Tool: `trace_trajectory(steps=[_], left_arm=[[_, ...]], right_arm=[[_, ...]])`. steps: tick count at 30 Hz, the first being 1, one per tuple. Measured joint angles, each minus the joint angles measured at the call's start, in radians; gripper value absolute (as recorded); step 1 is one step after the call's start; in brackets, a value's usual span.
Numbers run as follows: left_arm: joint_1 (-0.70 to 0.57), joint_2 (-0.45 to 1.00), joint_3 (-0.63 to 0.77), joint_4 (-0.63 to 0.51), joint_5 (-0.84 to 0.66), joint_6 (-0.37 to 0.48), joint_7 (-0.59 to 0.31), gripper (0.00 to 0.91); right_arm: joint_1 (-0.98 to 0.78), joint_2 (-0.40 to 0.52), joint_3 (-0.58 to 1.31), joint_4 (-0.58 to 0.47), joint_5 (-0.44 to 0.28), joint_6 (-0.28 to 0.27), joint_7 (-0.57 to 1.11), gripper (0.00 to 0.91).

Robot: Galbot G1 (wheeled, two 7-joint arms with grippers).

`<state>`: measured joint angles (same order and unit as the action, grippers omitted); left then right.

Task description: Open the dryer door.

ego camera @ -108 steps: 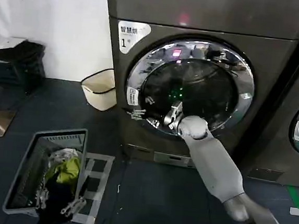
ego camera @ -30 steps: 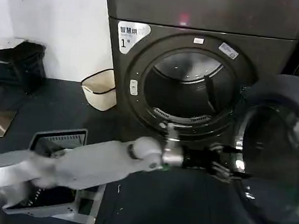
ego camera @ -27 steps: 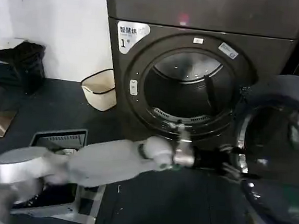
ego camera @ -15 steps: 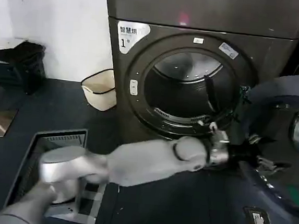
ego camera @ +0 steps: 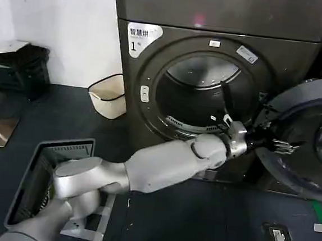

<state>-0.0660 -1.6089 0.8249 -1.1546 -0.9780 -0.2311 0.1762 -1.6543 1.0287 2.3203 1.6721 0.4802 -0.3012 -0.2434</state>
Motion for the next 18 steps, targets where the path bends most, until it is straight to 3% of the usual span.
trace_trajectory(steps=[5, 7, 18], left_arm=[[0.029, 0.014, 0.011, -0.102, 0.051, -0.17, 0.006, 0.907], [0.04, 0.097, 0.014, -0.135, 0.027, -0.205, 0.0, 0.907], [0.143, 0.624, -0.022, -0.421, 0.057, -0.251, -0.013, 0.907]], right_arm=[[0.009, -0.018, -0.001, -0.003, 0.002, 0.0, 0.0, 0.907], [0.015, -0.019, -0.007, -0.004, 0.001, 0.0, 0.0, 0.907], [0.043, -0.053, -0.003, -0.013, -0.018, 0.0, -0.007, 0.907]])
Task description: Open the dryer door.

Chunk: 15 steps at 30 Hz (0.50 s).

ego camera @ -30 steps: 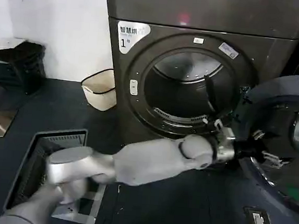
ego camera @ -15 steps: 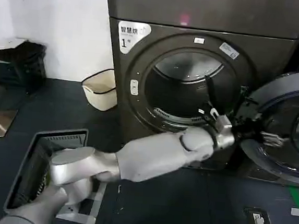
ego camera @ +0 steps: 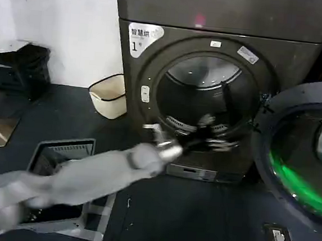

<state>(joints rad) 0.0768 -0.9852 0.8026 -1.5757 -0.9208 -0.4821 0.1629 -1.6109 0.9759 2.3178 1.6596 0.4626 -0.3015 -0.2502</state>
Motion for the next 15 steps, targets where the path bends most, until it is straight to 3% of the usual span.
trace_trajectory(steps=[7, 15], left_arm=[[0.031, 0.338, -0.011, -0.139, 0.05, 0.074, 0.065, 0.907], [0.109, 0.666, -0.094, -0.156, 0.168, 0.276, 0.168, 0.907]], right_arm=[[0.022, -0.03, 0.029, 0.0, -0.049, 0.001, 0.002, 0.907], [0.058, -0.061, 0.005, -0.014, -0.058, 0.008, -0.001, 0.907]])
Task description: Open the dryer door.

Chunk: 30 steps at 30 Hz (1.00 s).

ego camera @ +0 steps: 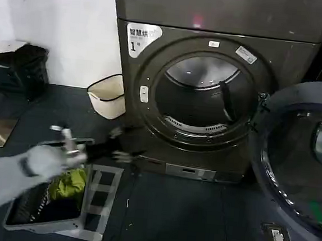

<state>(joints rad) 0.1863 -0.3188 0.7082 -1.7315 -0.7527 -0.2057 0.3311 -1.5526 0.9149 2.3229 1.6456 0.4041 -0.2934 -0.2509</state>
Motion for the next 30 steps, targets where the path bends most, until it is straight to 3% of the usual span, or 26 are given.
trace_trajectory(steps=[10, 25, 30], left_arm=[[0.095, 0.239, -0.103, -0.016, 0.138, 0.141, 0.122, 0.907], [0.192, 0.361, -0.183, 0.032, 0.385, 0.171, 0.263, 0.907], [0.196, 0.361, -0.191, 0.059, 0.403, 0.174, 0.269, 0.907]], right_arm=[[0.041, -0.031, -0.011, -0.034, -0.04, 0.01, -0.012, 0.907], [0.057, -0.028, -0.029, -0.022, -0.05, -0.023, 0.01, 0.907], [0.059, -0.025, -0.03, -0.017, -0.05, -0.025, 0.01, 0.907]])
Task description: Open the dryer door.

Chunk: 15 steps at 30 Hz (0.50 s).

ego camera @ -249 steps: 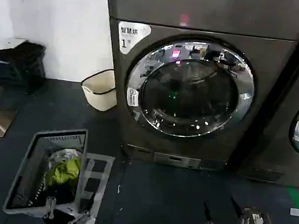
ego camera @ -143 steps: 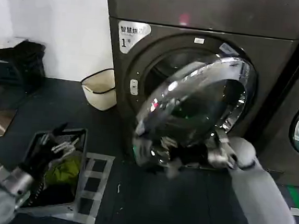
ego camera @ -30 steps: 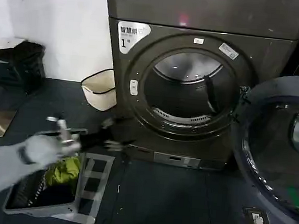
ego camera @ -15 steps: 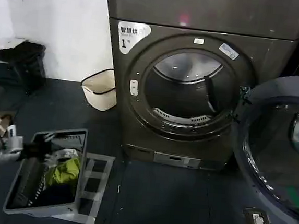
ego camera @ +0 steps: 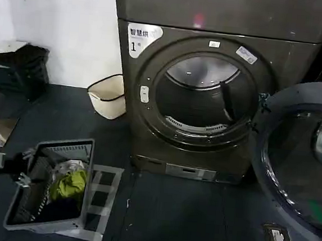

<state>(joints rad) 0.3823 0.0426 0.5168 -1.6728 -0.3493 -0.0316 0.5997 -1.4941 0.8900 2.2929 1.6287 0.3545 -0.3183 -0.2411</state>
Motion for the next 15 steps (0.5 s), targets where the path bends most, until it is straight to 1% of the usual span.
trace_trajectory(steps=[3, 5, 10, 15], left_arm=[[0.001, -0.002, -0.006, 0.001, 0.011, 0.019, 0.026, 0.907], [0.001, -0.001, -0.016, -0.001, 0.037, 0.038, 0.064, 0.907], [0.001, 0.004, -0.033, 0.017, 0.083, 0.037, 0.125, 0.907], [0.001, 0.008, -0.041, 0.02, 0.085, 0.042, 0.142, 0.907]], right_arm=[[-0.001, 0.003, -0.001, 0.003, 0.0, -0.001, -0.001, 0.907], [-0.001, 0.007, -0.006, 0.003, 0.0, 0.0, 0.0, 0.907], [-0.002, 0.017, -0.012, 0.007, 0.0, 0.002, -0.003, 0.907], [0.0, 0.018, -0.012, 0.008, 0.003, 0.001, 0.002, 0.907]])
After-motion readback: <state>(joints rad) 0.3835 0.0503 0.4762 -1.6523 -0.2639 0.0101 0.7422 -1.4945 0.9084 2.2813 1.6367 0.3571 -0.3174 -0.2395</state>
